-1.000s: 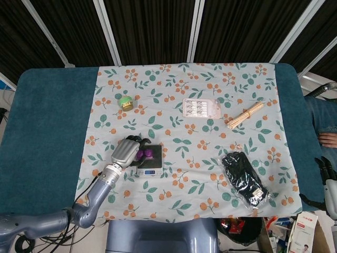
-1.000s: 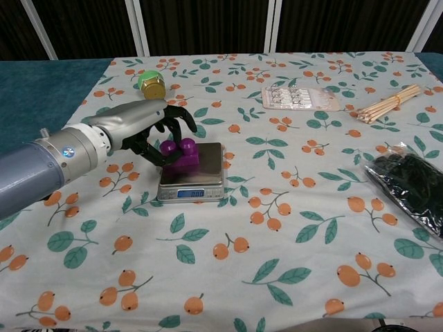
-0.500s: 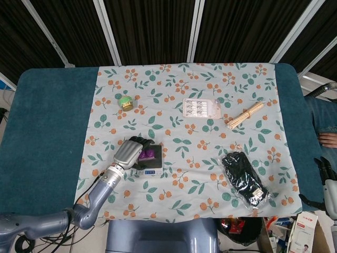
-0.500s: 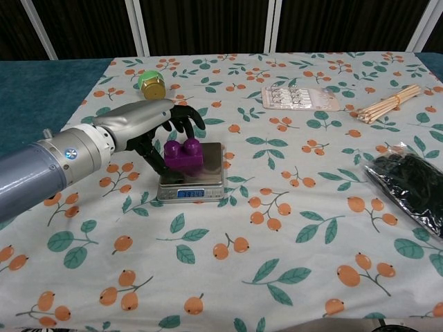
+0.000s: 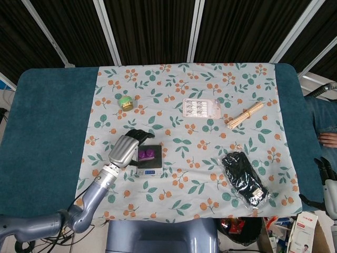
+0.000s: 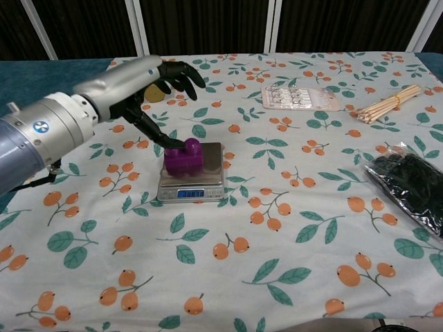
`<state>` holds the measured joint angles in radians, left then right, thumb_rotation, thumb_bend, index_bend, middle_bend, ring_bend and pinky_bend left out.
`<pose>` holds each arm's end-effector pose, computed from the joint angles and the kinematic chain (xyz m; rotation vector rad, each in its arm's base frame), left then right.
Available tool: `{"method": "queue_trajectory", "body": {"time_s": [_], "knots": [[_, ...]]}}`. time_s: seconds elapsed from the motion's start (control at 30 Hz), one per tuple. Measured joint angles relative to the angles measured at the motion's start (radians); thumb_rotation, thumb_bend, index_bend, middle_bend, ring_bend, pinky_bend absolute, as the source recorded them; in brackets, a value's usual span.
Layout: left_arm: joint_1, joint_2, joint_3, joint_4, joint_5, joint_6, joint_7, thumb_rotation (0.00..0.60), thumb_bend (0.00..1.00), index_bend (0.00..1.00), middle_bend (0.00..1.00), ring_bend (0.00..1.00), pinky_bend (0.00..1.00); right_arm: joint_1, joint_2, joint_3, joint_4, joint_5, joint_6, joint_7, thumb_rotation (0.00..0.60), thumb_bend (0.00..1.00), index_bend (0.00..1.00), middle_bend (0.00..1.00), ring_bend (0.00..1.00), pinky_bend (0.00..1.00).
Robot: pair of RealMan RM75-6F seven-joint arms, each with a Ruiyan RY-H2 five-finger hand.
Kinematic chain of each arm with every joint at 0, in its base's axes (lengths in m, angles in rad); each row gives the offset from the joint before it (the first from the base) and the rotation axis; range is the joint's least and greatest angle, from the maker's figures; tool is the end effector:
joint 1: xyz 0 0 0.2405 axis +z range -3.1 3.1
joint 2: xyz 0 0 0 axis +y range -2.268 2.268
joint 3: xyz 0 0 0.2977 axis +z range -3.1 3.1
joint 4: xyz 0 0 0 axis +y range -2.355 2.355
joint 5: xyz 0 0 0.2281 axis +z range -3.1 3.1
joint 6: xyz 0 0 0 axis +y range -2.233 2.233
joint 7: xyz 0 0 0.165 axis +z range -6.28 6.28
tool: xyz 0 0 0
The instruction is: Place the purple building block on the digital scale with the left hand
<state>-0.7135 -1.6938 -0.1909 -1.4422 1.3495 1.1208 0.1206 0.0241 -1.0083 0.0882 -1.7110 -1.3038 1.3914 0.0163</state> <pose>-0.1228 0.3681 -0.0631 -1.8139 -1.0000 -1.3219 -0.3841 -0.1883 0.1944 1.2042 -1.0620 0.7508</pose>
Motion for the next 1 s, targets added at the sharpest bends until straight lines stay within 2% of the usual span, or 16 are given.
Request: {"method": "queue_trajectory", "body": {"time_s": [0.23, 0.37, 0.57, 0.67, 0.77, 1.0], "knots": [[0.094, 0.201, 0.045, -0.151, 0.112, 0.149, -0.018, 0.600, 0.08, 0.23, 0.24, 0.11, 0.10, -0.003, 0.000, 0.000, -0.006, -0.002, 0.008, -0.006, 0.600, 0.08, 0.04, 0.01, 0.17, 0.19], [0.195, 0.323, 0.087, -0.194, 0.152, 0.281, 0.050, 0.600, 0.08, 0.21, 0.21, 0.09, 0.07, -0.004, 0.000, 0.000, -0.011, -0.005, 0.016, -0.011, 0.600, 0.08, 0.04, 0.01, 0.17, 0.19], [0.366, 0.439, 0.160, -0.244, 0.155, 0.438, 0.124, 0.600, 0.08, 0.19, 0.17, 0.03, 0.02, -0.006, -0.004, 0.000, -0.011, -0.016, 0.027, -0.019, 0.600, 0.08, 0.04, 0.01, 0.17, 0.19], [0.435, 0.489, 0.204, -0.262, 0.132, 0.461, 0.097, 0.600, 0.08, 0.18, 0.16, 0.03, 0.01, -0.006, -0.007, 0.000, -0.005, -0.025, 0.035, -0.020, 0.600, 0.07, 0.04, 0.01, 0.17, 0.19], [0.480, 0.519, 0.226, -0.267, 0.104, 0.464, 0.037, 0.600, 0.08, 0.18, 0.16, 0.02, 0.00, -0.006, -0.012, 0.002, 0.002, -0.041, 0.048, -0.015, 0.600, 0.07, 0.04, 0.01, 0.17, 0.19], [0.539, 0.552, 0.243, -0.243, 0.109, 0.491, -0.084, 0.600, 0.08, 0.17, 0.15, 0.01, 0.00, -0.007, -0.033, 0.002, 0.048, -0.132, 0.105, 0.017, 0.600, 0.07, 0.04, 0.01, 0.17, 0.19]]}}
